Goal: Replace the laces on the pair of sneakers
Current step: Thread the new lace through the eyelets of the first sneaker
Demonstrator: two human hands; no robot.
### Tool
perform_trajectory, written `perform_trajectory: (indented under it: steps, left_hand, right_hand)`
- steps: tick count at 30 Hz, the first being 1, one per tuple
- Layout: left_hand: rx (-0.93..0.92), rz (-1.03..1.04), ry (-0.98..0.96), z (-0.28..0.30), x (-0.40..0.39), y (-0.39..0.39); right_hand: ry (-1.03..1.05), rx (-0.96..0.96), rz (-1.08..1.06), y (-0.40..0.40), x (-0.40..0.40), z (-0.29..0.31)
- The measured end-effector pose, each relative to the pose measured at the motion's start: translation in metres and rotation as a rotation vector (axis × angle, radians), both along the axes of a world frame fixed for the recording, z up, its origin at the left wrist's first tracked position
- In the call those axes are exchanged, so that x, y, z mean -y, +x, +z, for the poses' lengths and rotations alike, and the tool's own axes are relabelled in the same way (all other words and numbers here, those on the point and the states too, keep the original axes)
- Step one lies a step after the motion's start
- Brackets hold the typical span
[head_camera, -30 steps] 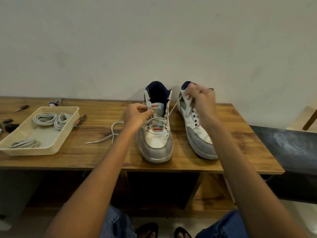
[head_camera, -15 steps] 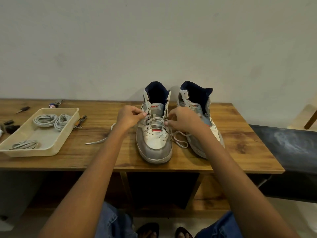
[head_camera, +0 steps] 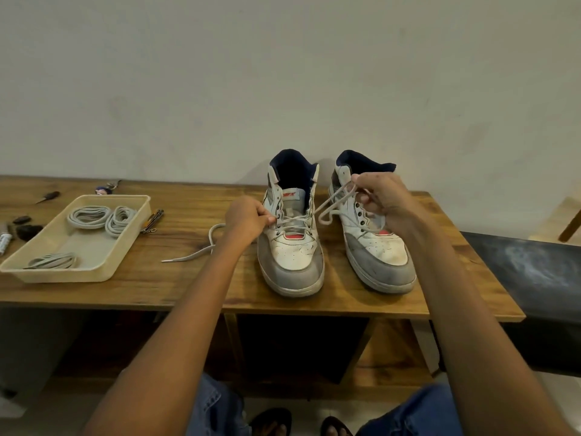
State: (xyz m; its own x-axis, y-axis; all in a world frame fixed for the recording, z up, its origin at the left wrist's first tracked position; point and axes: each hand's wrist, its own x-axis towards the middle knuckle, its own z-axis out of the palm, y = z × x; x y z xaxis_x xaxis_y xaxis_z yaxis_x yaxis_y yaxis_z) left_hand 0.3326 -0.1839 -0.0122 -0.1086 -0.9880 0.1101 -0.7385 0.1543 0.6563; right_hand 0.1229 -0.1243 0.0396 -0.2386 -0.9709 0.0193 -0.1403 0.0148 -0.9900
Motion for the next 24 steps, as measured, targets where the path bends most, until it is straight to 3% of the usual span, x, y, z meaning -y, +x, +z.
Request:
perform_trajectory:
  steps: [2, 6, 8, 11, 14, 20, 24]
  left_hand:
    - [0.016, -0.013, 0.000, -0.001, 0.000, -0.001]
    - [0.027, -0.023, -0.021, 0.000, 0.000, -0.002]
    - [0.029, -0.050, -0.034, 0.001, -0.001, -0.001]
    - [0.006, -0.091, -0.058, 0.002, -0.005, 0.000]
    - [0.049, -0.072, -0.071, 0.005, -0.007, -0.003]
    - [0.127, 0.021, -0.048, 0.002, -0.002, -0.005]
    - [0.128, 0.025, -0.037, 0.003, 0.001, -0.003]
  right_hand:
    - [0.007, -0.055, -0.016, 0.000, 0.001, -0.002]
    - [0.044, -0.872, -0.007, 0.001, 0.009, -0.007]
    - [0.072, -1.071, 0.061, 0.009, 0.012, -0.013]
    - [0.110, -1.159, 0.170, 0.033, 0.016, -0.030]
    - [0.048, -1.185, 0.130, 0.044, 0.021, -0.043]
    - [-0.009, -0.978, 0.054, 0.030, 0.019, -0.043]
    - [0.029, -0.992, 0.026, 0.029, 0.020, -0.042]
